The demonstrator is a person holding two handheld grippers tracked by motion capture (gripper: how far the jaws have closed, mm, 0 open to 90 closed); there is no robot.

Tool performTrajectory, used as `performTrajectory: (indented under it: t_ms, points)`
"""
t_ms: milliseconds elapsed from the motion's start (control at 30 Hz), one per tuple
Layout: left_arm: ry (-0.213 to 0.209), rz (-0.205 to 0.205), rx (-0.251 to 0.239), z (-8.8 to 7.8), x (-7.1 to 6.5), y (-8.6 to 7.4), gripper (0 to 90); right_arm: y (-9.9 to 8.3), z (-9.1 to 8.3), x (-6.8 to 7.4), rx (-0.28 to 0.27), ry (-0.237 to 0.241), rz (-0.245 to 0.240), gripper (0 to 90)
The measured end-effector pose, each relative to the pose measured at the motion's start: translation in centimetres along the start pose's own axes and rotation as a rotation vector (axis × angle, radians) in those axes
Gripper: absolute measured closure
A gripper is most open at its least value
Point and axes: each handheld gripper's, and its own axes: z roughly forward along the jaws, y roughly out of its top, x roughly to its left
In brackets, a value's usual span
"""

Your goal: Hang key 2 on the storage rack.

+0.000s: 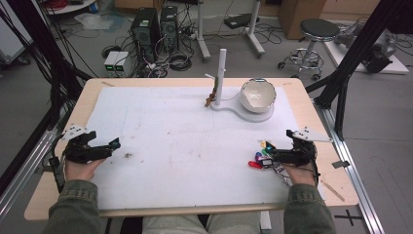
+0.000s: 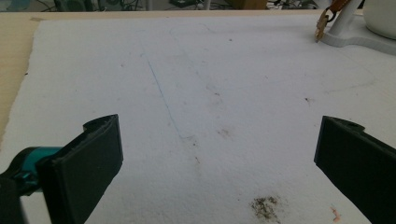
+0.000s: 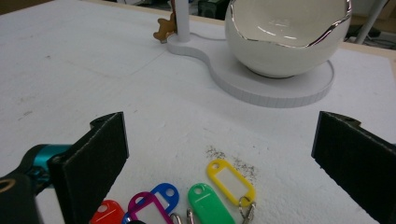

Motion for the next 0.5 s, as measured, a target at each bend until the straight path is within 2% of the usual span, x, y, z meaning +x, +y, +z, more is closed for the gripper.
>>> performTrajectory:
  t_ms: [333, 500]
  points:
    - [-0.01, -0.004, 0.0, 0.06, -0.06, 0.0, 1.7, -0.11, 0.57, 0.21, 0.071, 0.056, -0.018, 3.0]
    - [-0.015, -0.005, -0.004, 0.05, -0.03, 0.0, 1.7, -0.38, 0.85, 0.13, 0.139, 0.1, -0.044, 3.1]
